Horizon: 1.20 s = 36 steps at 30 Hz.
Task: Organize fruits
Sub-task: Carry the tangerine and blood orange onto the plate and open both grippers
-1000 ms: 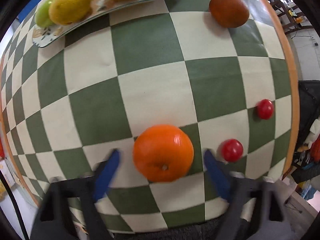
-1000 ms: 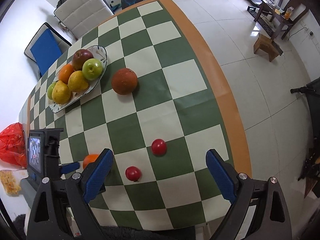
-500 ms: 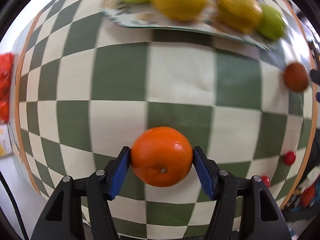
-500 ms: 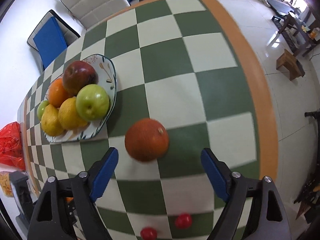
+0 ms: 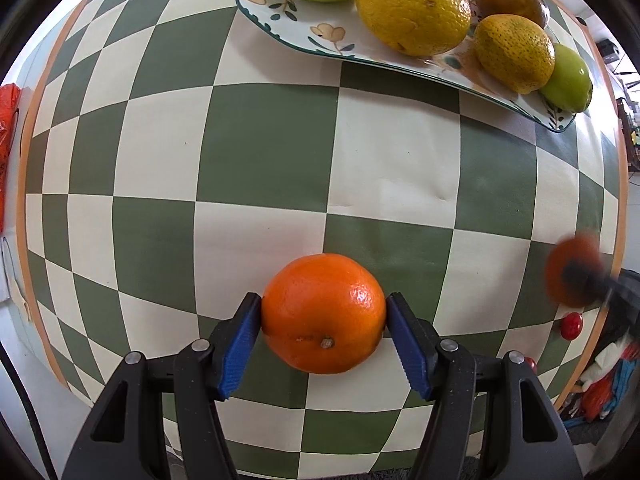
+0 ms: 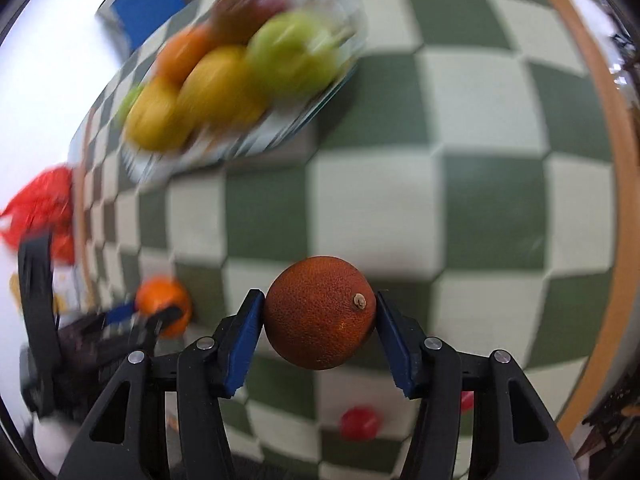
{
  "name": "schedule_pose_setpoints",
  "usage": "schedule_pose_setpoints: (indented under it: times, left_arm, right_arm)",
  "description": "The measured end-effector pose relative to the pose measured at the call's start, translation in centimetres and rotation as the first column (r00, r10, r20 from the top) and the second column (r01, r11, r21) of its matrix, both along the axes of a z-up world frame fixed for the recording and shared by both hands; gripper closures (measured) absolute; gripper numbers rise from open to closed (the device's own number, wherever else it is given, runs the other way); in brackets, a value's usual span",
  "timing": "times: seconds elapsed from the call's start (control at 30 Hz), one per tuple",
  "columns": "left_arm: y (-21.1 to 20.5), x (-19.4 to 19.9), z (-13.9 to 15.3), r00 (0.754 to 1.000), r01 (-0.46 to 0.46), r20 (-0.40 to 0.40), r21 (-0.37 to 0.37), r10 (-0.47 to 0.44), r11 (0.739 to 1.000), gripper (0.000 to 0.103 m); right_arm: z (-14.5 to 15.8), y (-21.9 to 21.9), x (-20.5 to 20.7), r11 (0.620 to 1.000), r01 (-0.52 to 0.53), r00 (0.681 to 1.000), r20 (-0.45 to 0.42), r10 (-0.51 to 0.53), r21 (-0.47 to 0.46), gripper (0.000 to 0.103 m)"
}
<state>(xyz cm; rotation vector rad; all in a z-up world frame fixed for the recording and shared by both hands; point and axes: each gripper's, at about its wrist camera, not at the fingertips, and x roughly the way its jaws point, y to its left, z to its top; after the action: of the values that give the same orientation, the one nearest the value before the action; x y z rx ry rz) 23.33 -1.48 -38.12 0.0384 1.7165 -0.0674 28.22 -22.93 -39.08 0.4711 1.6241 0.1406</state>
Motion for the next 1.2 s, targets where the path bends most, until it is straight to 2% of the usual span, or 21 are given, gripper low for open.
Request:
schedule_pose_setpoints:
  times: [0.1,0.23,0.43,0.6,0.7,0.8,0.97,1.1,1.17,1.2]
  left_arm:
    - [0.3,0.0,-0.8,1.0,0.003,-0.017,-0.015,-0.003,1.0,0.04]
    - [0.6,-0.4,-2.0,0.999,0.027,-0.041,-0.011,-0.028,1.0,0.041]
    - [0.4,-1.1,-2.1,0.997,0.071,-0.029,0.004,-0.071,0.997,0.042]
    - [-0.3,-1.1,-1.4,0.998,0.053,-0.024,-0.023,-0.053,0.998,0.043]
    - [-0.3,-0.8,0.4,0.999,-0.006,-0.032,-0.108,0.003,0.994,0.043]
    - [0.2,0.4,3.6,0.998,-0.057,-0.014,-0.211,0.056,0.976,0.043]
    - [0.0,5.7,10.8,0.991,-0.046,0.103,-0.32,0.082,0.946,0.043]
    - [-1.0,12.9,14.5,0.979,-0.008,0.191,-0.302,0.068,0.953,0.043]
    - [-0.9,16.0,15.0,0.969,-0.009,0.235,-0.276,0.077,0.961,0.043]
    - [-1.0,17.5,15.2,0.966,-0.011,0.247,-0.264,0.079,0.965,0.043]
  right_arm:
    - [-0.3,2.6,-1.2,0.999,-0.036,0.999,-0.012,0.036,0.006,0.044]
    - [-1.6,3.9,-1.7,1.0,-0.024,0.999,-0.041,0.024,0.004,0.044]
    - [-2.4,4.9,-2.4,0.999,-0.041,0.998,-0.041,0.04,-0.029,0.044]
    - [-2.5,5.6,-2.4,0.998,-0.053,0.998,-0.042,0.051,-0.039,0.044]
    - [-2.4,5.3,-2.4,1.0,-0.008,0.999,-0.049,0.009,0.016,0.045]
    - [-1.4,4.3,-1.8,0.992,0.071,0.997,-0.05,-0.066,0.104,0.045]
    - [2.4,2.4,1.2,0.964,0.168,0.984,0.023,-0.176,0.205,0.045]
    - [6.3,0.6,5.5,0.961,0.187,0.968,0.127,-0.215,0.202,0.045]
    - [7.6,-0.6,7.9,0.969,0.191,0.959,0.179,-0.219,0.158,0.045]
    - [8.2,-1.1,9.5,0.977,0.19,0.955,0.212,-0.208,0.101,0.045]
